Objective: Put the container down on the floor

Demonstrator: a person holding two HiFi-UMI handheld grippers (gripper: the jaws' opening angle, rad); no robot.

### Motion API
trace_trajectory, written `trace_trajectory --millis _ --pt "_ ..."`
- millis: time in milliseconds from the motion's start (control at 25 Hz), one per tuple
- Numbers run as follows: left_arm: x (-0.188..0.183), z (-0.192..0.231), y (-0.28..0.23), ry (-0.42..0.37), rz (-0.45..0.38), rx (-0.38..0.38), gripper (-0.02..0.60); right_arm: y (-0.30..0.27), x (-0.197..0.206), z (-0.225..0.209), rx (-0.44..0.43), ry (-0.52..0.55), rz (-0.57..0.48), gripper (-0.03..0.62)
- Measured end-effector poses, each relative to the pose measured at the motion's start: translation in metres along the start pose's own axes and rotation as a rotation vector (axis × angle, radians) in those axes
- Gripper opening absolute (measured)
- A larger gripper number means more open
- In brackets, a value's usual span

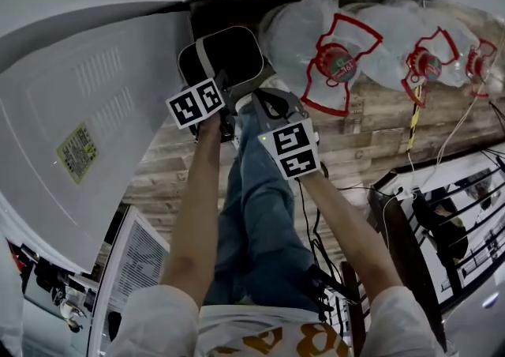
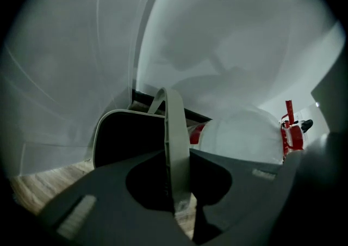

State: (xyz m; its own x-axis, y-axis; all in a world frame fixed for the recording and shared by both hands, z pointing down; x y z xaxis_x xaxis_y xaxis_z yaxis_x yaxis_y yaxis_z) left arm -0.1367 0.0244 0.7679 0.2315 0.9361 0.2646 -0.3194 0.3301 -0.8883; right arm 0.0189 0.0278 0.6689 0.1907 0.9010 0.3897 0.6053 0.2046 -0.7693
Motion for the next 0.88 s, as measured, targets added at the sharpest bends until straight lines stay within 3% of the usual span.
trace_trajectory --millis 320,600,880 --pt "0.001 0.02 -0.033 -0.045 -0.001 -0.004 0.041 -0.033 0.009 -0.014 0.02 0.024 0.009 0.029" --pt "-0.004 0.024 -0.038 -0.027 -0.128 0.024 0.044 -0.052 0.021 -0.023 0.017 -0.025 0.014 0.029" --pt "0.009 0.024 -0.03 -0.091 -0.079 -0.059 0.044 -0.05 0.023 -0.021 0.01 -0.025 0.021 0.029"
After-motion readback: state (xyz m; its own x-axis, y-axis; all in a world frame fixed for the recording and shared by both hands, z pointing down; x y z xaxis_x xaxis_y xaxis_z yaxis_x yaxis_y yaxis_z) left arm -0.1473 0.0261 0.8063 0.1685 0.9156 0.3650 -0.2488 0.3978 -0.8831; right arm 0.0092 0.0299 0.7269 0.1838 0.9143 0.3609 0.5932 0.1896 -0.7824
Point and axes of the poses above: the fingertips, and each gripper's own axes: y backward along the fingers, z to its left, x out of its underside, the point moved 7 cm from there along y, backward along the fingers, and after that the axes turned 15 degrees about -y, right-handed, at the moved point
